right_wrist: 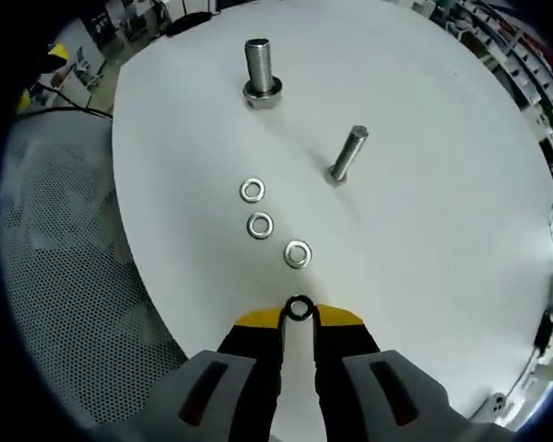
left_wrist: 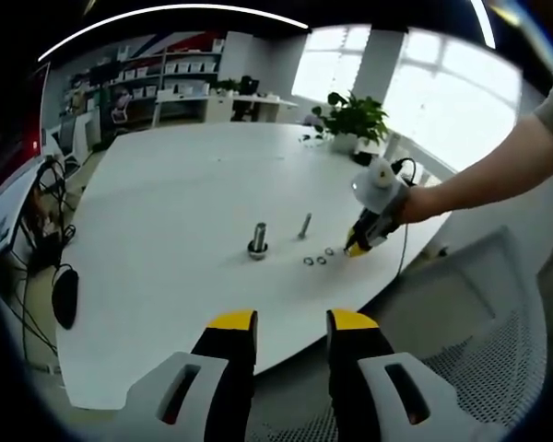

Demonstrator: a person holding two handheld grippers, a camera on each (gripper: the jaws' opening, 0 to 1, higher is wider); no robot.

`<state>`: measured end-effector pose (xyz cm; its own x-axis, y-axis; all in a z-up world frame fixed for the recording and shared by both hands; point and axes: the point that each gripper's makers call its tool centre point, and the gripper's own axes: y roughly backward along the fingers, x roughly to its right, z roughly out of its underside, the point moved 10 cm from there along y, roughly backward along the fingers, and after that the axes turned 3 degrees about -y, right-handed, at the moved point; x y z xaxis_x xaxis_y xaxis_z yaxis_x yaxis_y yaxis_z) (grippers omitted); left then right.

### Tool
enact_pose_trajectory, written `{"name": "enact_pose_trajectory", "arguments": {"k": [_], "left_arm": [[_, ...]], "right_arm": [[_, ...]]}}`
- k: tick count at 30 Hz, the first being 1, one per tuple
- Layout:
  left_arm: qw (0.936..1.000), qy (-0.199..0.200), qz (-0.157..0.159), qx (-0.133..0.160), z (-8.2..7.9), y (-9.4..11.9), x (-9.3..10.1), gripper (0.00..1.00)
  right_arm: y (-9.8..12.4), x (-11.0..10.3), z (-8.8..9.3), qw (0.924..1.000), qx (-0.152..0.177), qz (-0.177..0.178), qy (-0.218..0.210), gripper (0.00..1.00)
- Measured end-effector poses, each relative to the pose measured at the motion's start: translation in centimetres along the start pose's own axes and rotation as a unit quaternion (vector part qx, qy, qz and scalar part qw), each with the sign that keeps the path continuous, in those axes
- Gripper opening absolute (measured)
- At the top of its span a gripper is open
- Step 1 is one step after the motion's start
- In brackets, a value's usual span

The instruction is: Place the washer onto the threaded stud by aligning its center hole with the stud, sliding it down to the base, and recovering from edge contact or off-axis alignment until the washer reaches the visible bottom stop.

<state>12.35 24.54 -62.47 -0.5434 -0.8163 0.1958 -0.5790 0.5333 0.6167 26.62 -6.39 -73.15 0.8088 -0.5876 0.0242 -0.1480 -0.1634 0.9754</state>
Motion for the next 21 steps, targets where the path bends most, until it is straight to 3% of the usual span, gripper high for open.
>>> {"name": "enact_pose_trajectory", "arguments": {"k": [9,21], "left_arm": [[1.0000,-0.002,0.003,-0.003,0.0,0.0,0.0,0.28],[1.0000,-0.001,0.002,-0.002,0.0,0.0,0.0,0.28]], "right_arm": [[1.4,0.9,-2.2,0.9986,0.039,-0.008,-0.036,0.13],[3.5,2.1,-5.9,0.9965,0.083,0.000,-0.012,0.13]]}}
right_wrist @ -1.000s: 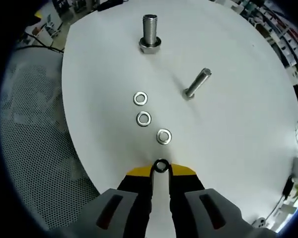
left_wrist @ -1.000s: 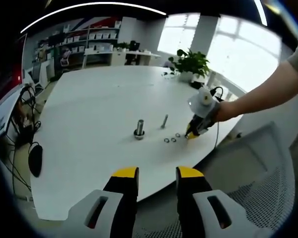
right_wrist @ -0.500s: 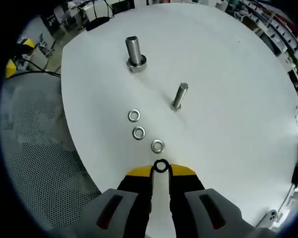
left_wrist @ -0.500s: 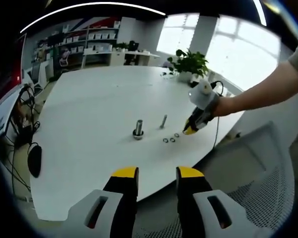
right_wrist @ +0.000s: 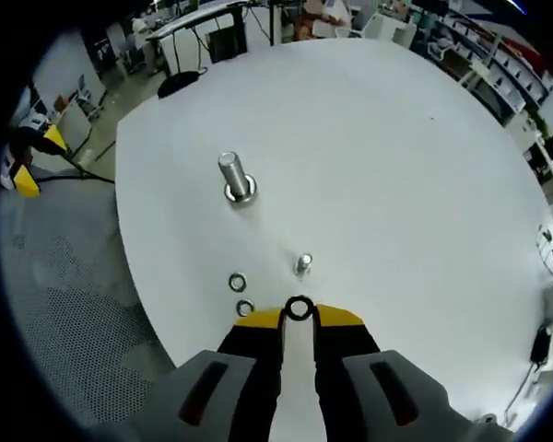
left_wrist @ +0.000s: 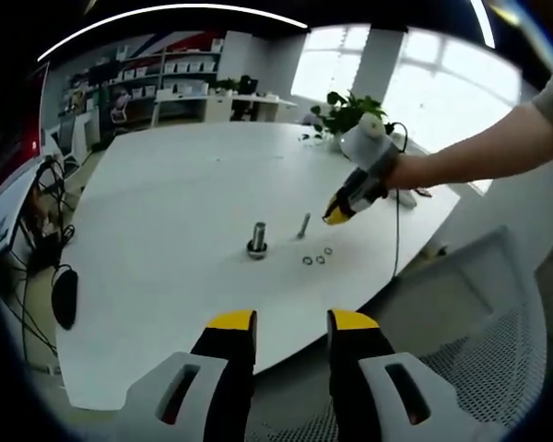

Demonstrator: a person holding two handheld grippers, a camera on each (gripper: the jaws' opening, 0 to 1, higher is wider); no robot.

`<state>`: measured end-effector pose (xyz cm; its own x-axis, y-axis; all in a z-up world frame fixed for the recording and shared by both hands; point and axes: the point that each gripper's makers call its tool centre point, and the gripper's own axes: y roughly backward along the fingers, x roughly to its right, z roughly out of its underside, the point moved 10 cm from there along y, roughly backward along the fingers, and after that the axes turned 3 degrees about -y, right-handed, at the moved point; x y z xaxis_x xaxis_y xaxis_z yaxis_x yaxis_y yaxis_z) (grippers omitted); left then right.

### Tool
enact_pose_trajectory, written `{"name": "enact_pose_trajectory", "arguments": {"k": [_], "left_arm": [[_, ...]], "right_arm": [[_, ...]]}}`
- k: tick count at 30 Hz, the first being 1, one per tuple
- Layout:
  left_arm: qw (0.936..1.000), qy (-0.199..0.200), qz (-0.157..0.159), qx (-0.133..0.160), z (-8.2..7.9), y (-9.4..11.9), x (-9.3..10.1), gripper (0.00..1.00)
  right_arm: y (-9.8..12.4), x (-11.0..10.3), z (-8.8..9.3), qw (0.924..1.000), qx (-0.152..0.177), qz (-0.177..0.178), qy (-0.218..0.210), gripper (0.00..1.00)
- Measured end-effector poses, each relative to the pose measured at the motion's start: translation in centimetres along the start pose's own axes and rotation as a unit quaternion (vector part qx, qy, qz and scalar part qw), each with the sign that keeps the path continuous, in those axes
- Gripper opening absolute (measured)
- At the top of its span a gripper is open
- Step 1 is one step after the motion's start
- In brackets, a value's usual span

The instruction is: Place the washer onto the threaded stud by aligning its center hole with the stud, sliding it down to the base, and recovering from edge contact or off-axis alignment until the washer reaches the visible bottom stop.

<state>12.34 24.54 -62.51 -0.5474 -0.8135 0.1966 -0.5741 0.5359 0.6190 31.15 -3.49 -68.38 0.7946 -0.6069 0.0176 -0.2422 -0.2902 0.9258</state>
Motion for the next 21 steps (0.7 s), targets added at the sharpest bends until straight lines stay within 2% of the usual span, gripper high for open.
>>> {"name": "enact_pose_trajectory", "arguments": {"k": [10,21], "left_arm": [[1.0000,-0.003,0.004,-0.003,0.0,-0.1,0.1,0.28],[1.0000,-0.002,0.005,-0.004,0.1,-0.1,0.1,0.28]], "right_arm": [[-0.3,0.1,-1.5,0.9998,0.008,0.003,0.018,0.13],[-1.2,0.2,-2.7,0.9995,-0.002,0.001,0.032,0.13]]}}
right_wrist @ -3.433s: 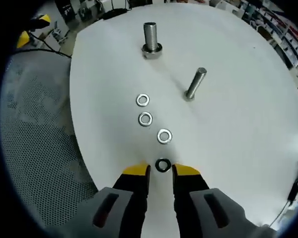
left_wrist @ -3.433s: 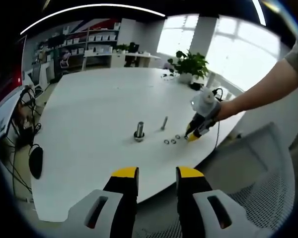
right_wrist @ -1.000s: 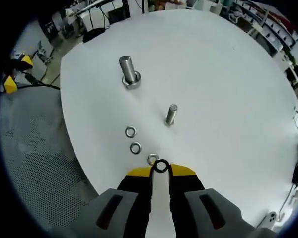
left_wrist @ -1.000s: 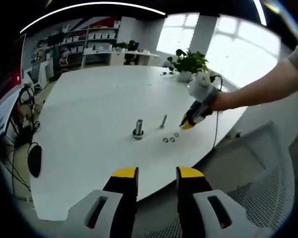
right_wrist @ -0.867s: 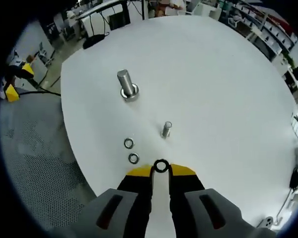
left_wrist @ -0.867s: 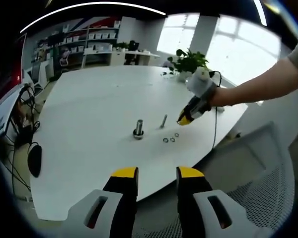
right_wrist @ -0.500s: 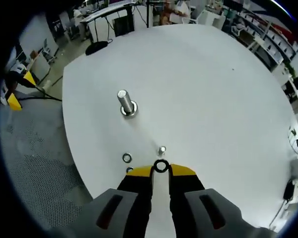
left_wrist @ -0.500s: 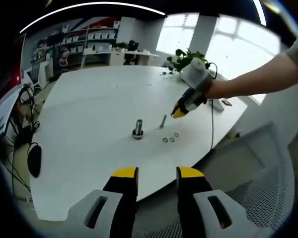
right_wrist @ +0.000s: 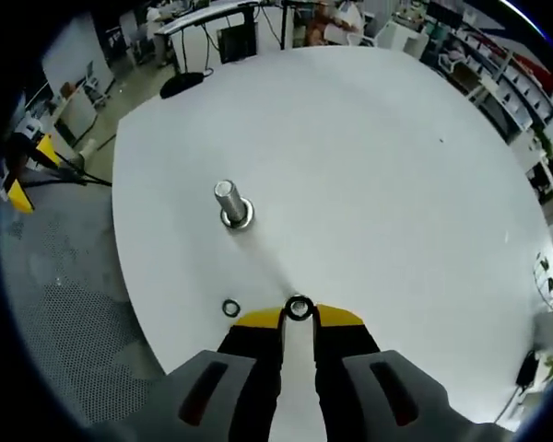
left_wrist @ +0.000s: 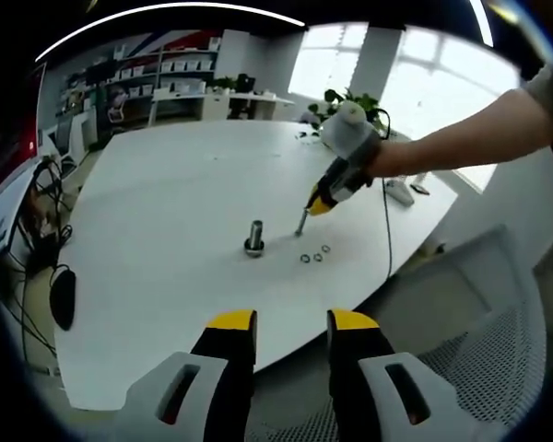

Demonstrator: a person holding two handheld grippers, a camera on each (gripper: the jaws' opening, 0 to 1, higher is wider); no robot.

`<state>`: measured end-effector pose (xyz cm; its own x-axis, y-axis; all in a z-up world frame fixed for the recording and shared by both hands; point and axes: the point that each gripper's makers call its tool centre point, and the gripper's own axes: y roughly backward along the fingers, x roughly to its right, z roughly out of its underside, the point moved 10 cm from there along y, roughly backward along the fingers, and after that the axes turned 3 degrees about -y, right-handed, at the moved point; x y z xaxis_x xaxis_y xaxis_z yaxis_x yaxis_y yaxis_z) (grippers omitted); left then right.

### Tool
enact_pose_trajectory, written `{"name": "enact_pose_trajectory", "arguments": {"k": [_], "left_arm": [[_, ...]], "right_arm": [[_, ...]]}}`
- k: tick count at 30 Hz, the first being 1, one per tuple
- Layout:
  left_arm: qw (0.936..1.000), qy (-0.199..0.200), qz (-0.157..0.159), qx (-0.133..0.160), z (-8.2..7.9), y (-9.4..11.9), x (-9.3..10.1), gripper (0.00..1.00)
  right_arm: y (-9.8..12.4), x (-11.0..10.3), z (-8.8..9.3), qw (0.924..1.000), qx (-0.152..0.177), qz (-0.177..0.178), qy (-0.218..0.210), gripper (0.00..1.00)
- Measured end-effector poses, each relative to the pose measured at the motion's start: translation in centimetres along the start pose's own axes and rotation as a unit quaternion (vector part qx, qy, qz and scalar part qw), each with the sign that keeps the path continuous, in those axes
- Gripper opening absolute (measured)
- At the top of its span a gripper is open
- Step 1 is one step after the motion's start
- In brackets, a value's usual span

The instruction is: Place the washer onto the threaded stud by aligning its center hole with the stud, sliding it down to the base, and recovering from edge contact or off-axis alignment until the washer reaches the visible bottom stop.

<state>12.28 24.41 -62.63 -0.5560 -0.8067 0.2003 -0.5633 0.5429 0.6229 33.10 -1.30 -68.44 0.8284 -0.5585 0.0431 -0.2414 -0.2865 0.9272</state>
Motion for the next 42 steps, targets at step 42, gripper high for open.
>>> {"name": "enact_pose_trajectory", "arguments": {"k": [42], "left_arm": [[1.0000,0.005,0.006,0.002,0.0,0.0,-0.1,0.28]], "right_arm": [[-5.4,-0.3,0.9,0.9981,-0.059,-0.018,0.005,0.14]]}}
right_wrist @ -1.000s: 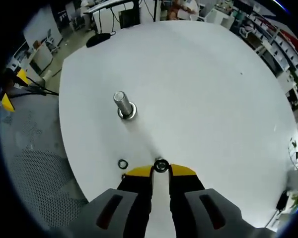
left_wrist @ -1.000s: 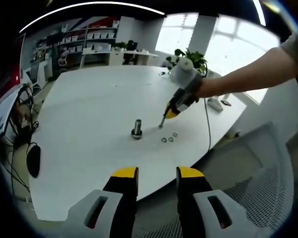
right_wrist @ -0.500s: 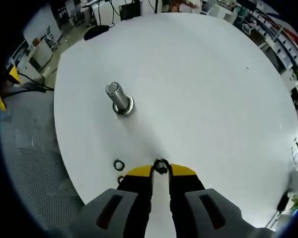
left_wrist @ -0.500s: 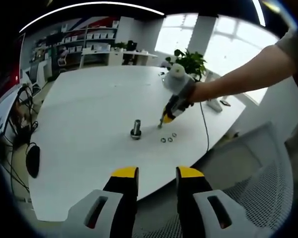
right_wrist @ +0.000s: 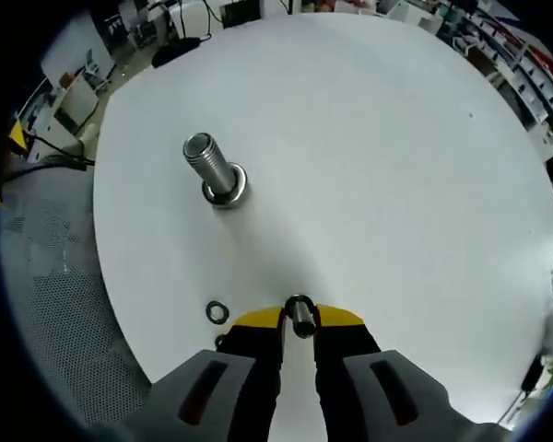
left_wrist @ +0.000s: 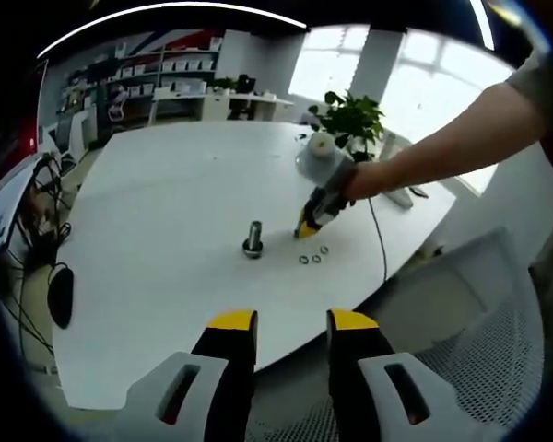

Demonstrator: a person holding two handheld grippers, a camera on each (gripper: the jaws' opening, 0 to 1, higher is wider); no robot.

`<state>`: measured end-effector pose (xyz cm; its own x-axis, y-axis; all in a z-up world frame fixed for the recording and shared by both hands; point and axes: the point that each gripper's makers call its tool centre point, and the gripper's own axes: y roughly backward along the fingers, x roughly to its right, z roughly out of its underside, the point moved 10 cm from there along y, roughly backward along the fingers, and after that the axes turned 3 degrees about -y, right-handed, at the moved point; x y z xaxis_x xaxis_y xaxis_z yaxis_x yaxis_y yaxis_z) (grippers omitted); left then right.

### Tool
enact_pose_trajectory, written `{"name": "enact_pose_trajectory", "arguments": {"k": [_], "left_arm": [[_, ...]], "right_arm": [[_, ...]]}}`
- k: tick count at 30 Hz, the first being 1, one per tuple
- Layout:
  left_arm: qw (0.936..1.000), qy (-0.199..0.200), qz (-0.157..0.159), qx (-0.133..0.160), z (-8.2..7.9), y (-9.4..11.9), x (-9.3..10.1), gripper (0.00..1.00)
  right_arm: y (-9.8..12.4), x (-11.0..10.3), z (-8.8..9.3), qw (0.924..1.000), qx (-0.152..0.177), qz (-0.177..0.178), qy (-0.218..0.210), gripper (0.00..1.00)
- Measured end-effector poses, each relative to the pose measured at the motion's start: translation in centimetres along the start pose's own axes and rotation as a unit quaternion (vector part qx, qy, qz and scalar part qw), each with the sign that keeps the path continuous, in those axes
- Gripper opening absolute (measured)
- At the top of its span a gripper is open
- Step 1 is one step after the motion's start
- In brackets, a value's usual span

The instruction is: Place the washer onto the threaded stud by aligning its center hole with the stud, sliding it down to the base, and recovering from edge contact or off-axis alignment until the washer reaches the visible bottom stop.

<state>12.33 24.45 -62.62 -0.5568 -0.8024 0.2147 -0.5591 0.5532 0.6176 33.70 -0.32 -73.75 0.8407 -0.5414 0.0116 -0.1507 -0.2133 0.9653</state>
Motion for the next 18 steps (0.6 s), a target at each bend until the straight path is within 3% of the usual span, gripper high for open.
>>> {"name": "enact_pose_trajectory", "arguments": {"k": [11,18], "left_arm": [[1.0000,0.001,0.001,-0.001,0.1,0.0,0.1,0.28],[1.0000,0.002,0.001,0.003,0.0,0.0,0.1,0.28]], "right_arm": [[-0.2,-0.1,0.2,1.0000,-0.001,0.008,0.003,0.15],[0.9,0.2,0.5,0.9998,0.011,0.014,-0.007,0.21]]}}
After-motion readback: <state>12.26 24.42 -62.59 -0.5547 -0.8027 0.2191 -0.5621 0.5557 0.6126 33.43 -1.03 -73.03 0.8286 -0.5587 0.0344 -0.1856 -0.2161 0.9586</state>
